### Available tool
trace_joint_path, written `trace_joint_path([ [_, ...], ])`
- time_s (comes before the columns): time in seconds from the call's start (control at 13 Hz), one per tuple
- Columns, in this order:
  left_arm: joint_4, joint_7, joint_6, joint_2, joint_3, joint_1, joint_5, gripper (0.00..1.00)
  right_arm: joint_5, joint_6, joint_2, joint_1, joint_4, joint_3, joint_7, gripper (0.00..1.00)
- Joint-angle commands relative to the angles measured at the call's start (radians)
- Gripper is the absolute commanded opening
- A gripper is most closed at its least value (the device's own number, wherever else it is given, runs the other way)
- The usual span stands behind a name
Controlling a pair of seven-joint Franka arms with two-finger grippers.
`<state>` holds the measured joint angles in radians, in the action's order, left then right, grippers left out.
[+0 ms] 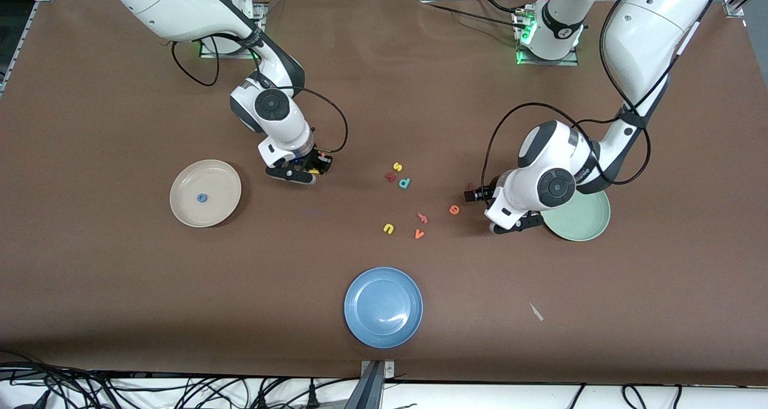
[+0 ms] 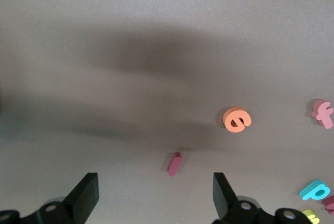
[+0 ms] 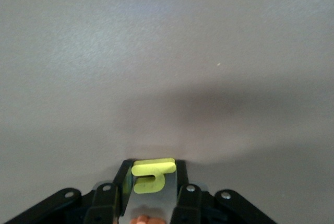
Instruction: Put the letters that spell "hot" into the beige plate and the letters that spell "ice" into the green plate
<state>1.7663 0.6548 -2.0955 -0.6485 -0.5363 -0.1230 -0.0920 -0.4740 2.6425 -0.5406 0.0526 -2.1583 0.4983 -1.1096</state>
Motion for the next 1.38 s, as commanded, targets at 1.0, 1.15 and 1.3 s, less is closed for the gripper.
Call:
trace_joint_path([
  [1.0, 0.016, 0.071, -0.024, 0.003, -0.001, 0.054, 0.005, 0.93, 0.133, -0.262, 0.234, -0.292, -0.017, -0.104, 0.792, 0.64],
  [1.15, 0.028, 0.074, -0.050, -0.010, -0.001, 0.062, 0.005, 0.90, 0.185, -0.262, 0.235, -0.290, -0.025, -0.101, 0.780, 0.74],
  [1.3, 0.044, 0.077, -0.078, -0.010, 0.001, 0.066, 0.003, 0.90, 0.234, -0.263, 0.240, -0.286, -0.031, -0.072, 0.733, 0.76],
])
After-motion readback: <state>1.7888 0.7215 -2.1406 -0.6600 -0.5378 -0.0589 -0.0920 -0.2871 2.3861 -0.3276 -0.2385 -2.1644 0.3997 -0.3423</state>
